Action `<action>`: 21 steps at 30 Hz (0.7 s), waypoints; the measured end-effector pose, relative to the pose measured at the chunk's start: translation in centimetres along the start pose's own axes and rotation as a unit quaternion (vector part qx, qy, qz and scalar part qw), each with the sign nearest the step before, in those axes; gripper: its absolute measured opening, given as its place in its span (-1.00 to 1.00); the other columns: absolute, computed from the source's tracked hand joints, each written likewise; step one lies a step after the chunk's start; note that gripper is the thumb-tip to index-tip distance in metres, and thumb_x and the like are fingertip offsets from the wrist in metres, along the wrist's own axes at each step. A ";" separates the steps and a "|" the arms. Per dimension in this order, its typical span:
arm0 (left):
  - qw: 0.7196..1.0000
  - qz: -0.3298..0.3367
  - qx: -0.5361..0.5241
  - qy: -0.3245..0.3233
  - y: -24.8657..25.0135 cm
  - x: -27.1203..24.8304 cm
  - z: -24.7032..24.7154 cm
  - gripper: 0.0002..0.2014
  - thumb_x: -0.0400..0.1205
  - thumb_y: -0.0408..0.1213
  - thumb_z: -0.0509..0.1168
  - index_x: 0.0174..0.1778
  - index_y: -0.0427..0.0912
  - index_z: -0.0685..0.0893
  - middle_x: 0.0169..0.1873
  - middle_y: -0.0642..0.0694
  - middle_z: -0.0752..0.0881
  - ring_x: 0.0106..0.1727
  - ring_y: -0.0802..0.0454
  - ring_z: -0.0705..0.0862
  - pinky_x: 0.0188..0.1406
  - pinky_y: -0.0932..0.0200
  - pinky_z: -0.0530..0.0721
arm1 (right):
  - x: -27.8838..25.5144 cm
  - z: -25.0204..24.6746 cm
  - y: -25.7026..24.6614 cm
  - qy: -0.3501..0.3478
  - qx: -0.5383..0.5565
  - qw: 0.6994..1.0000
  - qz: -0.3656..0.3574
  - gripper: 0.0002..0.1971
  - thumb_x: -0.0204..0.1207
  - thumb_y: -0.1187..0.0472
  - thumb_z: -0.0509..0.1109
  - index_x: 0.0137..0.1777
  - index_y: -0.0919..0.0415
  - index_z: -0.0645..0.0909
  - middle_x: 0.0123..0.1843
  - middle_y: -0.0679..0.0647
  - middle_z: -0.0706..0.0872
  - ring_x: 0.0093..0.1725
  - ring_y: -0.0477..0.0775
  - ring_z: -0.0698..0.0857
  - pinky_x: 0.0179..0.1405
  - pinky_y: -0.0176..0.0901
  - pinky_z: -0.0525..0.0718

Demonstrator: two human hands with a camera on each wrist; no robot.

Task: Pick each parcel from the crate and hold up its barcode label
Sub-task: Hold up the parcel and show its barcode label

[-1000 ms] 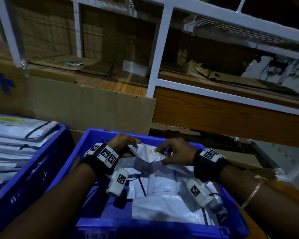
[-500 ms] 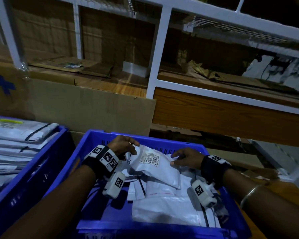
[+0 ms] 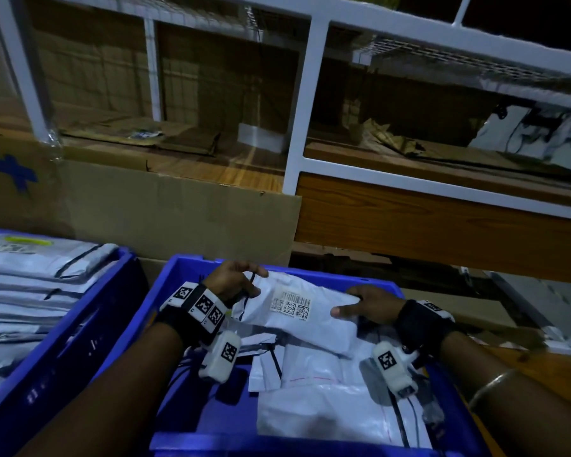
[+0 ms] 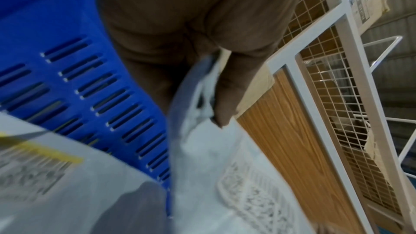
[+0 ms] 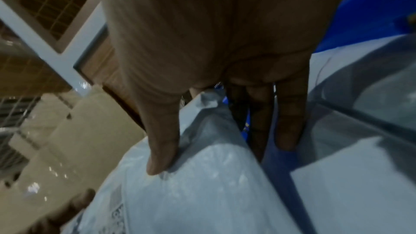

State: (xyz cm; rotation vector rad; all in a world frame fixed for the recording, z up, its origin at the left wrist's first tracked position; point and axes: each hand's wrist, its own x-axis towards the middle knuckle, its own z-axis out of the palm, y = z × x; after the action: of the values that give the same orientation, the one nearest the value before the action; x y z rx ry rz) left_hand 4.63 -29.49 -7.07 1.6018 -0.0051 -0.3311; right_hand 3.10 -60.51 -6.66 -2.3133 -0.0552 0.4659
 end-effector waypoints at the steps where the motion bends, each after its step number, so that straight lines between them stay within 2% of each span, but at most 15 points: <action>1: 1.000 0.005 -0.012 0.008 0.2 -0.1 0.0 -0.68 0.52 -0.85 0.14 -0.04 -0.42 0.64 -0.68 -0.21 0.52 -0.71 0.02 0.48 -0.67 0.29 0.46 | -0.1 -0.4 -0.1 0.001 0.039 0.999 -0.007 -0.62 0.36 0.06 0.63 0.05 0.30 0.72 -0.04 0.18 0.84 -0.06 0.17 0.81 -0.10 -0.06 0.75; 3: 0.999 0.016 -0.040 0.027 0.6 -0.3 -0.2 -0.65 0.54 -0.86 0.11 -0.01 -0.37 0.59 -0.80 -0.11 0.45 -0.80 0.11 0.42 -0.76 0.36 0.39 | -0.2 -0.8 -0.5 -0.002 0.109 0.994 -0.030 -0.61 0.41 0.19 0.59 0.09 0.48 0.66 0.02 0.39 0.79 -0.03 0.28 0.79 -0.05 0.10 0.75; 4: 0.998 0.023 -0.051 0.031 0.7 -0.4 -0.3 -0.64 0.53 -0.85 0.14 0.01 -0.33 0.59 -0.80 -0.10 0.47 -0.80 0.12 0.43 -0.77 0.38 0.39 | -0.1 -1.1 -0.6 0.004 0.143 0.989 -0.043 -0.66 0.47 0.28 0.54 0.06 0.57 0.61 -0.02 0.47 0.74 -0.08 0.26 0.78 -0.11 0.08 0.76; 5: 0.997 0.030 -0.060 0.039 0.7 -0.3 -0.5 -0.62 0.51 -0.84 0.19 0.05 -0.31 0.61 -0.74 -0.14 0.53 -0.75 0.09 0.49 -0.73 0.37 0.44 | -0.1 -1.3 -0.8 0.017 0.162 0.985 -0.051 -0.74 0.51 0.34 0.50 0.00 0.57 0.57 -0.08 0.47 0.69 -0.13 0.21 0.78 -0.20 0.00 0.76; 6: 0.996 0.037 -0.068 0.045 0.7 -0.1 -0.8 -0.60 0.49 -0.82 0.24 0.09 -0.29 0.62 -0.64 -0.20 0.62 -0.63 0.02 0.59 -0.63 0.32 0.54 | 0.0 -1.4 -0.9 0.031 0.188 0.980 -0.058 -0.73 0.53 0.36 0.49 -0.01 0.61 0.53 -0.11 0.44 0.64 -0.16 0.19 0.77 -0.26 -0.05 0.73; 8: 0.995 0.041 -0.073 0.059 0.4 0.4 -1.3 -0.55 0.46 -0.80 0.31 0.16 -0.27 0.64 -0.38 -0.30 0.73 -0.37 -0.14 0.71 -0.42 0.14 0.71 | 0.6 -1.2 -0.8 0.062 0.238 0.967 -0.071 -0.55 0.51 0.30 0.53 0.13 0.69 0.44 -0.03 0.45 0.65 -0.09 0.29 0.75 -0.24 -0.05 0.70; 9: 0.994 0.037 -0.073 0.069 0.3 0.5 -1.5 -0.55 0.45 -0.79 0.33 0.16 -0.26 0.64 -0.31 -0.31 0.74 -0.32 -0.16 0.73 -0.37 0.10 0.73 | 0.7 -0.9 -0.9 0.079 0.262 0.959 -0.071 -0.52 0.50 0.29 0.53 0.21 0.66 0.46 0.04 0.46 0.70 -0.04 0.32 0.76 -0.21 -0.02 0.72; 11: 0.993 0.044 -0.067 0.089 0.3 0.7 -1.6 -0.57 0.44 -0.79 0.35 0.11 -0.26 0.64 -0.27 -0.32 0.74 -0.33 -0.13 0.75 -0.38 0.11 0.74 | 1.2 0.0 -1.2 0.110 0.320 0.938 -0.079 -0.54 0.45 0.29 0.55 0.26 0.54 0.56 0.14 0.45 0.75 0.02 0.34 0.78 -0.12 0.06 0.76; 13: 0.990 0.057 -0.070 0.105 0.3 0.8 -1.6 -0.63 0.43 -0.79 0.36 0.02 -0.28 0.64 -0.24 -0.31 0.73 -0.35 -0.11 0.75 -0.38 0.12 0.74 | 1.7 0.9 -1.4 0.133 0.361 0.919 -0.082 -0.52 0.41 0.26 0.56 0.25 0.51 0.58 0.16 0.47 0.74 0.06 0.38 0.76 0.02 0.15 0.75; 15: 0.988 0.069 -0.067 0.121 0.2 0.7 -1.7 -0.69 0.45 -0.74 0.39 0.04 -0.36 0.65 -0.19 -0.30 0.72 -0.29 -0.14 0.73 -0.30 0.10 0.74 | 2.5 1.4 -1.4 0.163 0.382 0.904 -0.099 -0.63 0.49 0.29 0.50 0.20 0.53 0.61 0.10 0.43 0.77 0.02 0.34 0.76 -0.01 0.08 0.75; 17: 0.988 0.077 -0.071 0.114 0.2 0.6 -1.6 -0.77 0.51 -0.68 0.37 0.08 -0.50 0.64 -0.31 -0.24 0.75 -0.33 -0.05 0.73 -0.37 0.20 0.72 | 3.0 1.7 -1.4 0.182 0.392 0.896 -0.106 -0.77 0.56 0.33 0.44 0.13 0.48 0.65 -0.01 0.31 0.81 -0.09 0.23 0.79 -0.13 -0.03 0.74; 19: 0.988 0.086 -0.076 0.104 0.4 0.2 -1.4 -0.97 0.57 -0.64 0.32 -0.12 -0.50 0.65 -0.55 -0.07 0.72 -0.54 0.12 0.68 -0.56 0.34 0.60 | 3.2 1.9 -1.5 0.197 0.388 0.893 -0.117 -0.87 0.60 0.34 0.41 0.07 0.41 0.67 -0.08 0.22 0.82 -0.18 0.12 0.81 -0.21 -0.10 0.73; 21: 0.986 0.081 -0.077 0.124 0.3 0.2 -1.6 -0.81 0.61 -0.55 0.33 -0.34 -0.39 0.61 -0.66 -0.02 0.64 -0.65 0.13 0.59 -0.64 0.37 0.49 | 3.5 2.0 -1.4 0.207 0.387 0.889 -0.130 -0.88 0.61 0.36 0.38 0.08 0.39 0.67 -0.08 0.20 0.82 -0.19 0.09 0.80 -0.23 -0.14 0.73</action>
State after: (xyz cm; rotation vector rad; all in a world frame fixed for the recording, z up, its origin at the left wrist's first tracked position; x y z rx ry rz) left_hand 5.27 -28.02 -6.79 1.4689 0.0788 -0.0039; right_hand 5.85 -57.58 -8.08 -1.5331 0.0284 -0.1476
